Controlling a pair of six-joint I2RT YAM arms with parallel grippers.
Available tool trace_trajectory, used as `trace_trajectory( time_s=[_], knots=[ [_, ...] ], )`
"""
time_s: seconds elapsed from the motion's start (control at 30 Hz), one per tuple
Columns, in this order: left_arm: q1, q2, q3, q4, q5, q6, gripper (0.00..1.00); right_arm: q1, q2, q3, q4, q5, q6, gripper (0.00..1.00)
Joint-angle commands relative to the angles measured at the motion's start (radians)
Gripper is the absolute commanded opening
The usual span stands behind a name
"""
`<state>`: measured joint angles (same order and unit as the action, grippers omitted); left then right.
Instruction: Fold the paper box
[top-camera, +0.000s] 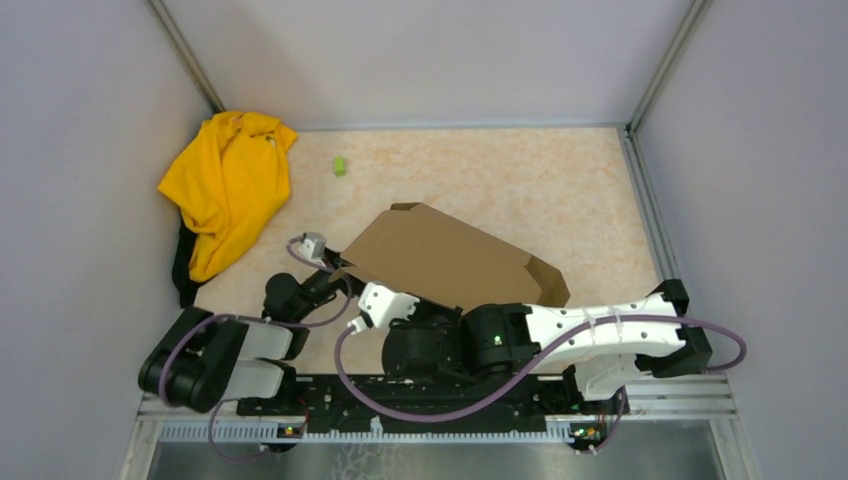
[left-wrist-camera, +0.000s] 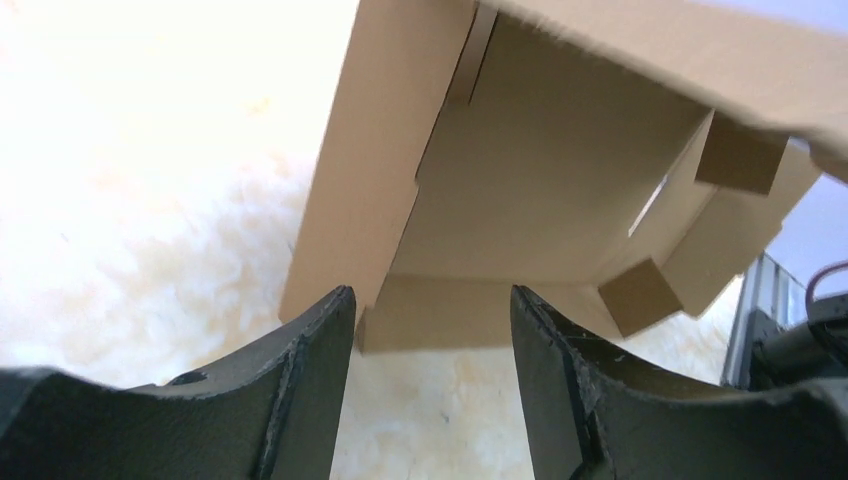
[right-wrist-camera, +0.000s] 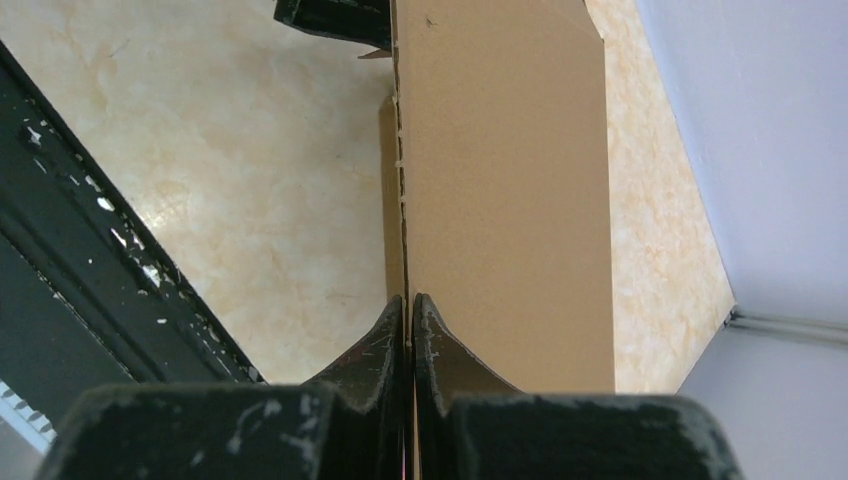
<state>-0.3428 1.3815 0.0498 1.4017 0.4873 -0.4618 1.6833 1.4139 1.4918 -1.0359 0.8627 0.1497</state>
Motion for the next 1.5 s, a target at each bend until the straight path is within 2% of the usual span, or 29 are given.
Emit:
trace_trajectory(
  time_s=[0.0,0.13,0.33,0.47,0.6,0.83,1.07,1.27,1.47],
  knots=[
    [-0.003,-0.185,0.009,-0.233,-0.089,0.071,0.65,-0.018,-0.059,0.0,0.042,0.02,-0.011,0.0],
    [-0.003,-0.289,0.052,-0.402,-0.172,0.096,0.67,-0.029,-0.076,-0.011,0.068,0.008,-0.035,0.0],
    [-0.002,-0.124,0.191,-0.517,-0.205,0.117,0.69,-0.042,-0.103,-0.026,0.085,-0.004,-0.059,0.0],
    [0.012,-0.048,0.196,-0.441,-0.249,0.124,0.7,-0.046,-0.128,-0.039,0.094,-0.015,-0.067,0.0],
    [0.024,-0.017,0.219,-0.436,-0.264,0.121,0.69,-0.048,-0.134,-0.049,0.096,-0.019,-0.071,0.0],
    [0.031,-0.086,0.177,-0.43,-0.343,0.089,0.69,-0.048,-0.144,-0.063,0.093,-0.004,-0.073,0.0],
    [0.031,-0.143,0.173,-0.442,-0.314,0.085,0.69,-0.047,-0.142,-0.048,0.073,0.007,-0.068,0.0],
    [0.032,-0.236,0.192,-0.544,-0.274,0.106,0.7,-0.048,-0.12,-0.038,0.065,0.022,-0.074,0.0],
    [0.03,-0.18,0.157,-0.442,-0.193,0.082,0.71,-0.048,-0.124,-0.026,0.087,0.047,-0.09,0.0]
  ],
)
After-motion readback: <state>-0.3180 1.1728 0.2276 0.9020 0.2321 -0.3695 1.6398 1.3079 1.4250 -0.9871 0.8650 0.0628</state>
